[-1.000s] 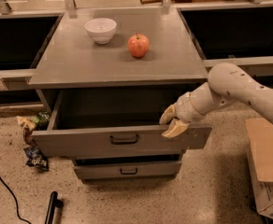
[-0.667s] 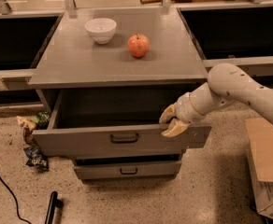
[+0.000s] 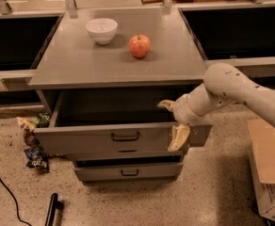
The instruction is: Open top drawer
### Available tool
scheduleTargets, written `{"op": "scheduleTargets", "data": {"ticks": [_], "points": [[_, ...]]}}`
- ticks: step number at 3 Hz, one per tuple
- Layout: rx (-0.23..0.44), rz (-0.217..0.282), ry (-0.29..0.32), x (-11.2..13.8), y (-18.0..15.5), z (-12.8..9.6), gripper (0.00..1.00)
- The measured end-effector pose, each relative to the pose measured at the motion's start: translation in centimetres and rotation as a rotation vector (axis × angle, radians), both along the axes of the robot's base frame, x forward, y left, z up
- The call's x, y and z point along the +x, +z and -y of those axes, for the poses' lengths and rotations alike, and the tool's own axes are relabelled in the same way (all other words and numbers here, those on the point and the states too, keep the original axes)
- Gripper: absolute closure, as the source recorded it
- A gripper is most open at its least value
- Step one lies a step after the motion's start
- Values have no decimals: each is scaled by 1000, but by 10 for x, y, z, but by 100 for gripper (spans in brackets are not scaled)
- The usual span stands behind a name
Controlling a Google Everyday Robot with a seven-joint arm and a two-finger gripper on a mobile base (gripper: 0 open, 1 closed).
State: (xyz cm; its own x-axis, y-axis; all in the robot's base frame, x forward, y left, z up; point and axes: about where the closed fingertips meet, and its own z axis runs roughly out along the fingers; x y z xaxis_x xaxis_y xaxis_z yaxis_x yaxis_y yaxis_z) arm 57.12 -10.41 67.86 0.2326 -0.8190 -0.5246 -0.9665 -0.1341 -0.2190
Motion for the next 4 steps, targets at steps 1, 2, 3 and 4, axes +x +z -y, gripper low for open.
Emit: {"op": "scheduleTargets", "data": {"ticks": [1, 2, 3, 4], "points": [[-99, -47, 40, -16, -9, -4, 0], [-172, -118, 80, -39, -17, -2, 0], [-198, -177, 111, -61, -22, 2, 18], [-222, -187, 118, -80, -14, 8, 42]]}}
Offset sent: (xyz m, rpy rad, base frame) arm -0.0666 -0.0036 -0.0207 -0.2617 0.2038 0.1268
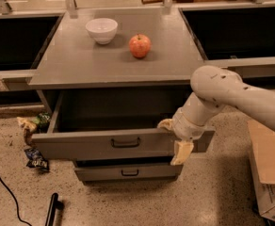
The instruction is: Open top drawer
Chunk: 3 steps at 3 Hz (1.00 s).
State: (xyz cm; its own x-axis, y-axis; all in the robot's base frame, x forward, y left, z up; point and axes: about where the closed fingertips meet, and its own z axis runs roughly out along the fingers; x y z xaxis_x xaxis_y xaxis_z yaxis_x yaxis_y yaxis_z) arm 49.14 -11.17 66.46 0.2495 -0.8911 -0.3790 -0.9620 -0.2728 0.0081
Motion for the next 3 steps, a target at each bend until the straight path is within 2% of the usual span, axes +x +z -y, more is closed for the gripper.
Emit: {"op": "scheduleTargets", "data": {"ticks": [2, 3], "points": [[-25, 2, 19, -26, 16, 3, 89], [-25, 2, 19, -26, 16, 3, 85]]}}
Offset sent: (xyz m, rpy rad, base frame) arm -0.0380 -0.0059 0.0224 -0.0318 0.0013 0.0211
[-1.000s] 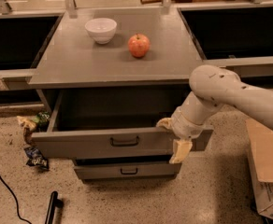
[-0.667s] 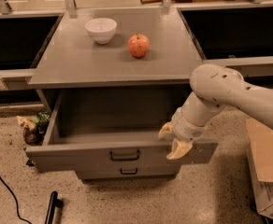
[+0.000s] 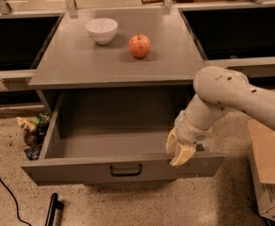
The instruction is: Open top drawer
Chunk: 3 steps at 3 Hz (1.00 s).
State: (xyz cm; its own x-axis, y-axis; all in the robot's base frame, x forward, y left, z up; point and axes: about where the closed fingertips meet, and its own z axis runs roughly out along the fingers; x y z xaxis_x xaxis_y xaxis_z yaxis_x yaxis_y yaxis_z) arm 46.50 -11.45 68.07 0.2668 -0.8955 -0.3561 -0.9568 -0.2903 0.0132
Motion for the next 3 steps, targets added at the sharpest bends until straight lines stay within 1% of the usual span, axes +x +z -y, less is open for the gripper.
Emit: {"op": "scheduleTargets", "data": {"ticks": [3], "points": [[1, 2, 0, 0, 0, 0, 15]]}}
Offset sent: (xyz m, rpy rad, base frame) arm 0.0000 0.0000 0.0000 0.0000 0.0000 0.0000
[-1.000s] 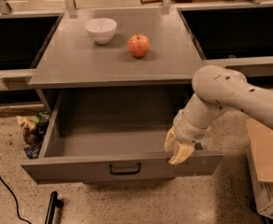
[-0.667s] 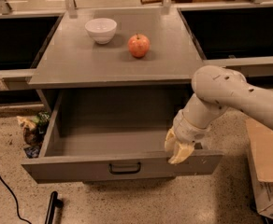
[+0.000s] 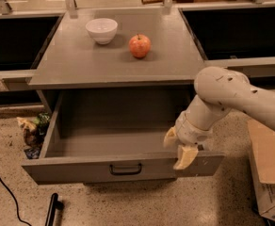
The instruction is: Open top drawer
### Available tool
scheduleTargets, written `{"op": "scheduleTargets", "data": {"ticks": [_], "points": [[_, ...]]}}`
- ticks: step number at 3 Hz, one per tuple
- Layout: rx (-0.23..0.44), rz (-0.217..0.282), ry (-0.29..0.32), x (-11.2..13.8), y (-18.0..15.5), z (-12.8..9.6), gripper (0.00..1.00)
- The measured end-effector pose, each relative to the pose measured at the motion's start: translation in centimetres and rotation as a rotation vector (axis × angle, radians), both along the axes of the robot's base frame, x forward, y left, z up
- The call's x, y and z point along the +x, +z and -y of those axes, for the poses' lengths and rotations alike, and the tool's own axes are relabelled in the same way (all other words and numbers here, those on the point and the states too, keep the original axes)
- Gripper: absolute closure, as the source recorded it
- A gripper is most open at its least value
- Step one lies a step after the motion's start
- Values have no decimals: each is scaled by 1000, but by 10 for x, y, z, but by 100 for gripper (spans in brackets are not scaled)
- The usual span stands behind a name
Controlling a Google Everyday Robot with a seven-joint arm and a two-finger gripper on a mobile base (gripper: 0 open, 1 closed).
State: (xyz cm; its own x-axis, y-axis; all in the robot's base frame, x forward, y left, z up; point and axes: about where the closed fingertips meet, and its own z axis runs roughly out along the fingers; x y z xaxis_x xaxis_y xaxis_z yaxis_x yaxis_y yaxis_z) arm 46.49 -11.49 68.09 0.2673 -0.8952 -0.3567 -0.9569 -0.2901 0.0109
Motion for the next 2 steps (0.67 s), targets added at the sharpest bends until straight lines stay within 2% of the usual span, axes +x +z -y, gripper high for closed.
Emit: {"op": "scheduleTargets", "data": {"ticks": [1, 2], "points": [[10, 49, -7, 3, 18, 10, 0], [20, 114, -17, 8, 42, 20, 0]]}}
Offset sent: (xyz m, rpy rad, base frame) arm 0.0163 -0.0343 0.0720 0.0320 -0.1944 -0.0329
